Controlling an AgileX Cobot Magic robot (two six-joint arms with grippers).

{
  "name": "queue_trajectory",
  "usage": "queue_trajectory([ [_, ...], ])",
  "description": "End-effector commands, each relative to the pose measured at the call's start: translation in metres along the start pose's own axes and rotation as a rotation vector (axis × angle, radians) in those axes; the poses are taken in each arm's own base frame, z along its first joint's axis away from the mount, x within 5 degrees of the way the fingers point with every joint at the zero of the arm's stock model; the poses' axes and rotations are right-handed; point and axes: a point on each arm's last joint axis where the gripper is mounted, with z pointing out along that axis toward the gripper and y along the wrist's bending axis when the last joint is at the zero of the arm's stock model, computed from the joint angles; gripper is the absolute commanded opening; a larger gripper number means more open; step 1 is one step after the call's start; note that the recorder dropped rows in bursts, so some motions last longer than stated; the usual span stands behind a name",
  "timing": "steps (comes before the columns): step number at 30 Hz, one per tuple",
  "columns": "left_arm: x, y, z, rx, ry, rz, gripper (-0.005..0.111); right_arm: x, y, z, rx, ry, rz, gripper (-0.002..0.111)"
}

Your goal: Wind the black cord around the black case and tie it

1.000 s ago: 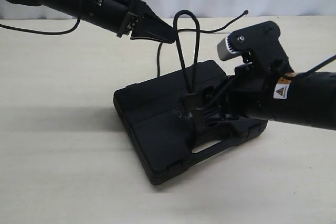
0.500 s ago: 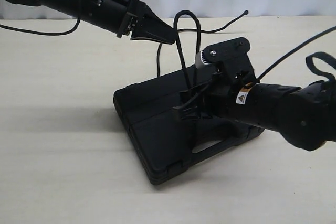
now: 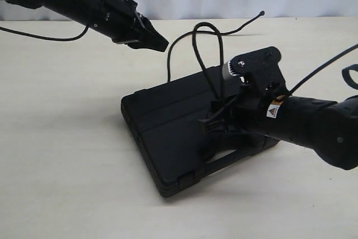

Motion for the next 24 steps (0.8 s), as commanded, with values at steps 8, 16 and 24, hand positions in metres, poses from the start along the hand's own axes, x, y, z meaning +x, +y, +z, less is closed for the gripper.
queue_trajectory([
  [8, -0.016, 0.025, 0.006, -0.296, -0.028, 0.04, 0.047, 0.001, -0.008, -0.003, 0.023, -0.027, 0.03, 0.004],
  [16, -0.031, 0.06, 0.03, -0.322, 0.19, -0.007, 0.041, 0.0, -0.008, -0.003, 0.023, -0.044, 0.029, 0.004],
  [24, -0.037, 0.071, 0.105, -0.468, 0.255, 0.135, 0.041, 0.0, -0.008, -0.003, 0.023, -0.047, 0.029, 0.004],
])
